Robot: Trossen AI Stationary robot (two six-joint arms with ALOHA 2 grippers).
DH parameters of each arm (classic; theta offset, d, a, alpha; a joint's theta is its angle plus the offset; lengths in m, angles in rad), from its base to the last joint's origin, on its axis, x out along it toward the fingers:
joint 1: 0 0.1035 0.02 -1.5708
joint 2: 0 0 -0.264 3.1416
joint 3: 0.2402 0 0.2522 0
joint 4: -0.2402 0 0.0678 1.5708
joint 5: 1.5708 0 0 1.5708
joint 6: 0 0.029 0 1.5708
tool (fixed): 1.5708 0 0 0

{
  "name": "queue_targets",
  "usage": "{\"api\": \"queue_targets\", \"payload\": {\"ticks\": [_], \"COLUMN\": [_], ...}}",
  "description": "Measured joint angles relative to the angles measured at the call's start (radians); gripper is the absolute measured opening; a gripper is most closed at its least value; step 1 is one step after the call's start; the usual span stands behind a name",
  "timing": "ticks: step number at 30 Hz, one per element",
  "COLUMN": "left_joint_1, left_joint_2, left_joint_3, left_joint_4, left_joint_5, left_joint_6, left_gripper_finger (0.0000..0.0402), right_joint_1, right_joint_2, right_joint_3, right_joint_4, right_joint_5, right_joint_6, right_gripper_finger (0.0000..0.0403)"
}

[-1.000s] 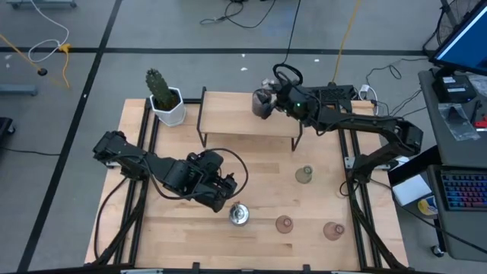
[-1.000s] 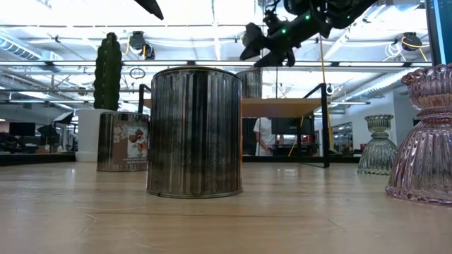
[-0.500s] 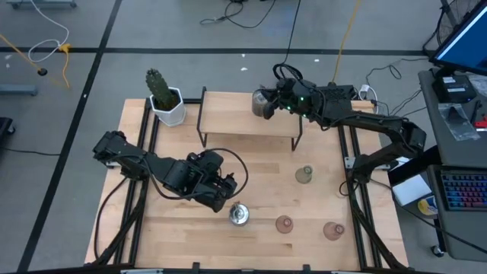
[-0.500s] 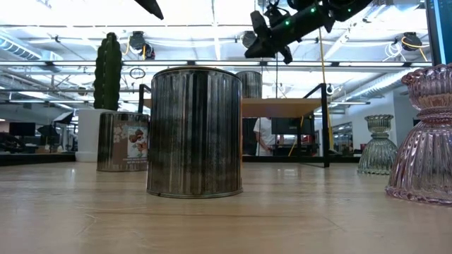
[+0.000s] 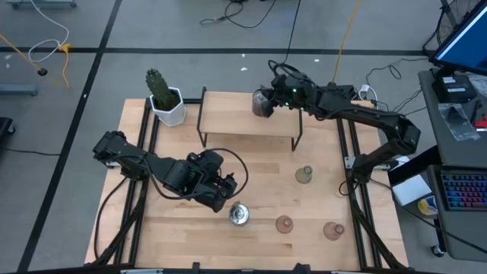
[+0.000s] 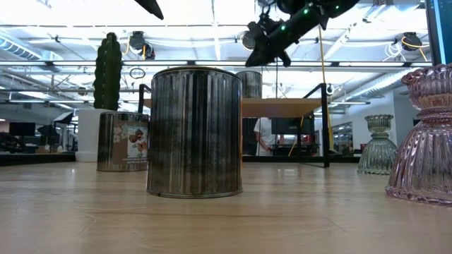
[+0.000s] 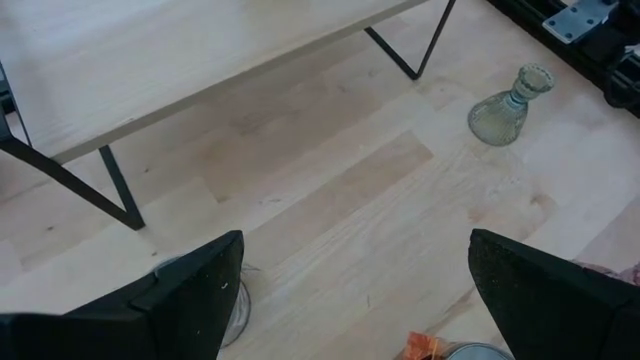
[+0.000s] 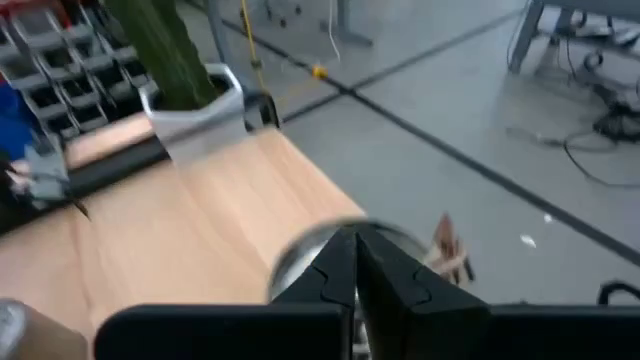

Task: Pick & Place candle stick holders
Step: Put the bottom left silver scented candle on the shelf, then put the top silver scented candle on the shelf

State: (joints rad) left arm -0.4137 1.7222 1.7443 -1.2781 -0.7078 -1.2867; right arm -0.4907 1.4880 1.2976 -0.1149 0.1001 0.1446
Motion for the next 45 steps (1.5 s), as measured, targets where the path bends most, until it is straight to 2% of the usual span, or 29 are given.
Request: {"api": "queue_targets", "payload": {"ticks": [15, 23, 32, 35, 45], "left_joint_1": [-0.001, -0.002, -0.003, -0.003, -0.005], "left_joint_2": [0.0, 0.0, 0.0, 0.0, 0.0], "left_joint_3": [0.0, 0.0, 0.0, 0.0, 0.0], "left_joint_4": [0.001, 0.004, 0.014, 0.029, 0.058], "left_joint_5": [0.001, 0.004, 0.004, 0.007, 0.082], "left_joint_6": [0.008, 0.003, -0.005, -0.006, 0.004], "left_gripper_finger": [0.0379, 0.0379, 0.0379, 0.0379, 0.0379], "right_joint_1": [-0.006, 0.001, 0.044, 0.064, 0.127], "right_joint_2": [0.036, 0.035, -0.097, -0.167, -0.394], "right_joint_3": [0.001, -0.002, -0.003, -0.003, -0.018], "right_joint_4": [-0.052, -0.005, 0.027, -0.012, -0.409], "right_joint_5": [0.003, 0.0, 0.0, -0.001, 0.002], "right_joint_6": [0.0, 0.008, 0.02, 0.006, -0.04], "right_gripper_finger": [0.0, 0.0, 0.0, 0.0, 0.0]}}
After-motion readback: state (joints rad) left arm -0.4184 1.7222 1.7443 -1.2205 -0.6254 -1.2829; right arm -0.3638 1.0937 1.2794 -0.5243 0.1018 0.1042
